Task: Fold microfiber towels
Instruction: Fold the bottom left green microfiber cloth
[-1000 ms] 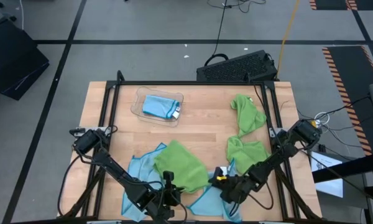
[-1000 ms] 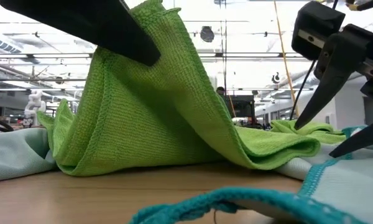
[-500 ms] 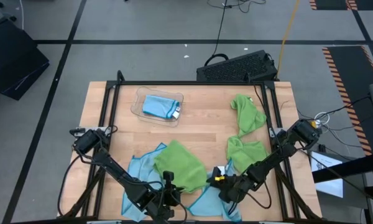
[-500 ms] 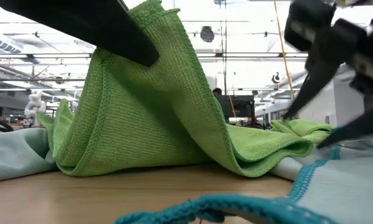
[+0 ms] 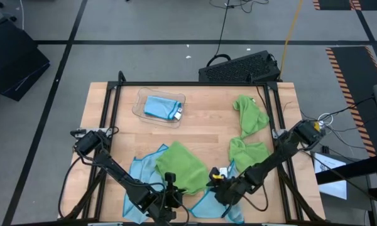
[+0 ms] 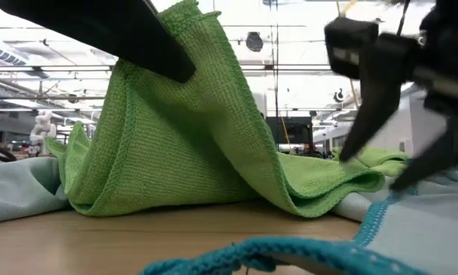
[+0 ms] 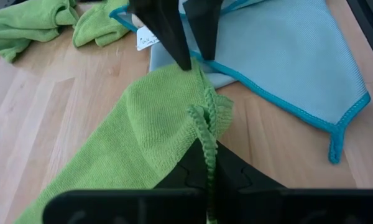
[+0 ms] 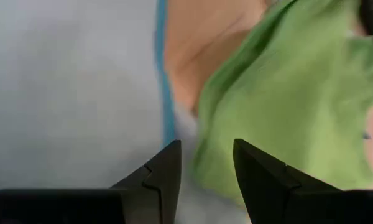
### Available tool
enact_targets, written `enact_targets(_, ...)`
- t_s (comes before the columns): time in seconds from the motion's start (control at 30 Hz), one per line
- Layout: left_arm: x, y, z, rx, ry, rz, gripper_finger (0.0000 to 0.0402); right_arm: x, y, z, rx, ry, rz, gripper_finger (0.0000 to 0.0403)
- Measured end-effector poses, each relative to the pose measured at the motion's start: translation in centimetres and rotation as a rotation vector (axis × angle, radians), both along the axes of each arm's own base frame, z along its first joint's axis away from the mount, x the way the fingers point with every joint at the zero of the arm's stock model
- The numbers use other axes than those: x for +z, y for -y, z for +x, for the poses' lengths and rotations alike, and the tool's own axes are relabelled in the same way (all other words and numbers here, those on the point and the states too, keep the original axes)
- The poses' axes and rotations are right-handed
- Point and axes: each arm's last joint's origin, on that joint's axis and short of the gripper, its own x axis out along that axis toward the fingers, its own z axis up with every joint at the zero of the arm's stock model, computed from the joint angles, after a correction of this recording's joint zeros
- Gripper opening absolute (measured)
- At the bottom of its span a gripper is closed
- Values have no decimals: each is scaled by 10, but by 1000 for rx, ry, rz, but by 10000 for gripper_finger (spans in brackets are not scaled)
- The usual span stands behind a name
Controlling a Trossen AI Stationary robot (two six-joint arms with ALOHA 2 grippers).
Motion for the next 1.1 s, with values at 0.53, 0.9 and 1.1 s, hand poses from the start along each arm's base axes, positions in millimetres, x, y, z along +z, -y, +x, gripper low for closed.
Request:
enact_targets(0.53,0,0,0,1,0,-1,6,-9,1,1,-21,-3,-36,101)
enact_targets(0.9,0,0,0,1,-1,-1,8,-3,-1,-1,-12,8,-32,7)
enact_targets(1.1,2,2,-1,-36,7,36,7,26,-4,-8,-20,60,49,7)
